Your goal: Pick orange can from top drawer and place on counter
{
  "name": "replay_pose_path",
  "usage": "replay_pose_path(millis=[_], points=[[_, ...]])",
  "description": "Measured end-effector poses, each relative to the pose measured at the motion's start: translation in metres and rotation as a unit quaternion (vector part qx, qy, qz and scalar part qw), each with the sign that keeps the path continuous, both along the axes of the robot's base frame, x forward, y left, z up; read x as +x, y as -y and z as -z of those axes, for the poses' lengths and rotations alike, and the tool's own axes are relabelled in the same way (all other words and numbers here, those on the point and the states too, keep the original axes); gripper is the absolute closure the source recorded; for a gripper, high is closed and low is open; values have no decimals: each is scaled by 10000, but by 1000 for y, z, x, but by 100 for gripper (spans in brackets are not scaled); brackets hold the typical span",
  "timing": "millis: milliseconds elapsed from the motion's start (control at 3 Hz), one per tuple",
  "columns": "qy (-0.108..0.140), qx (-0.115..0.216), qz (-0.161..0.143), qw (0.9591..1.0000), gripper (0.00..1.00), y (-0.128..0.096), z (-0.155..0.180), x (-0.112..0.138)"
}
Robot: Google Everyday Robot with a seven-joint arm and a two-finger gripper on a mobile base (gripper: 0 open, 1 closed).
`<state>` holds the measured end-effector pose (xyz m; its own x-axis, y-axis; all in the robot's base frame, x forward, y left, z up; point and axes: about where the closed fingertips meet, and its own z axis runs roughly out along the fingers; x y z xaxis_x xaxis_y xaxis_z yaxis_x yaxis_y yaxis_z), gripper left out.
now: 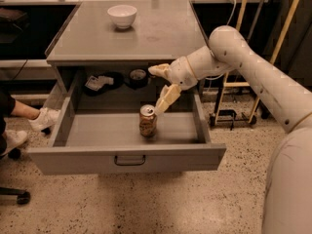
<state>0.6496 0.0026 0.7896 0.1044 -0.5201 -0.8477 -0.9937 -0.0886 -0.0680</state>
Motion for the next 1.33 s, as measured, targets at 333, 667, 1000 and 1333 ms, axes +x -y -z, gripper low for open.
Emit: replay_pose_path(millis=[333,667,1000,1333], points=[[-51,-82,109,9999,0,-4,17,6],[9,-162,488,9987,0,-3,54,18],[265,-121,994,9946,0,-4,84,45],[361,-80,1139,9928,0,-5,83,55]])
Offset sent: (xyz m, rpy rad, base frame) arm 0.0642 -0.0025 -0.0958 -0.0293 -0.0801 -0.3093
